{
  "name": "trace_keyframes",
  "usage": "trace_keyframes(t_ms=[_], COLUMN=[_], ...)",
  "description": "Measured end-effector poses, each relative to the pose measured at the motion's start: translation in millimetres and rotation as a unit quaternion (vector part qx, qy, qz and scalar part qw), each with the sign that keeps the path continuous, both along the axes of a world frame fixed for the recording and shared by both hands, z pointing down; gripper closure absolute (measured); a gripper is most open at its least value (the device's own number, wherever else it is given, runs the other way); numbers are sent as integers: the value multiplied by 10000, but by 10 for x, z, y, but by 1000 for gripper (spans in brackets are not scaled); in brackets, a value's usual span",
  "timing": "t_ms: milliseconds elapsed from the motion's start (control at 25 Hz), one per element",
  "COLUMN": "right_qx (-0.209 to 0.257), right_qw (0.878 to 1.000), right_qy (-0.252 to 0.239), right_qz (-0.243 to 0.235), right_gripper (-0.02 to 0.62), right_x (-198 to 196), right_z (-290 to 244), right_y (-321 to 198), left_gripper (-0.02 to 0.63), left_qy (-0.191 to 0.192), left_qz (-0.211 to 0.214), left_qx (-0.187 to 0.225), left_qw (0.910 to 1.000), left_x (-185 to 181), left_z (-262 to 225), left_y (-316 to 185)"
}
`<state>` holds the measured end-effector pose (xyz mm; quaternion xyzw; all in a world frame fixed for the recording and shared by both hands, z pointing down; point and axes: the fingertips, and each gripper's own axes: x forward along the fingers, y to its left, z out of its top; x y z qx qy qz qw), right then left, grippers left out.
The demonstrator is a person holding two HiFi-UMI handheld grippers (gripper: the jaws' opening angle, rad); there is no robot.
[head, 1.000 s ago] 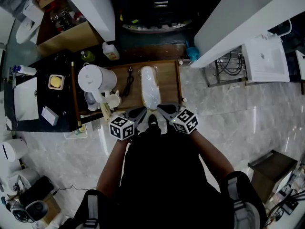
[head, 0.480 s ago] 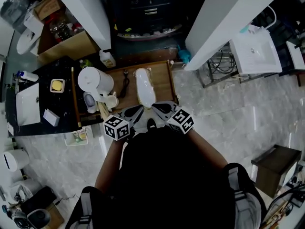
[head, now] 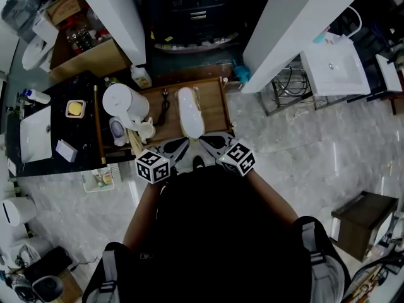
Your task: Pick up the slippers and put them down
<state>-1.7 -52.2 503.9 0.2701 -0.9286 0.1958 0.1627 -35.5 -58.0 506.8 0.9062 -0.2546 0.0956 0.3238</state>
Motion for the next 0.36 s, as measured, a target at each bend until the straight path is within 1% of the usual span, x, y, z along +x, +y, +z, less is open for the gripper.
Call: trace_keyframes(t_ms=[360], right_qx=[-18], right_qw=[10000], right_qy=[-53], right_qz=[38], right_gripper=[589], right_x=[-9], right_z=[-36], right_y=[-18], left_gripper=[595], left_qy=[5], left_qz=[46], left_qx=[7], left_qw=[10000], left_x=[29], left_z=[-32], left_y=[2])
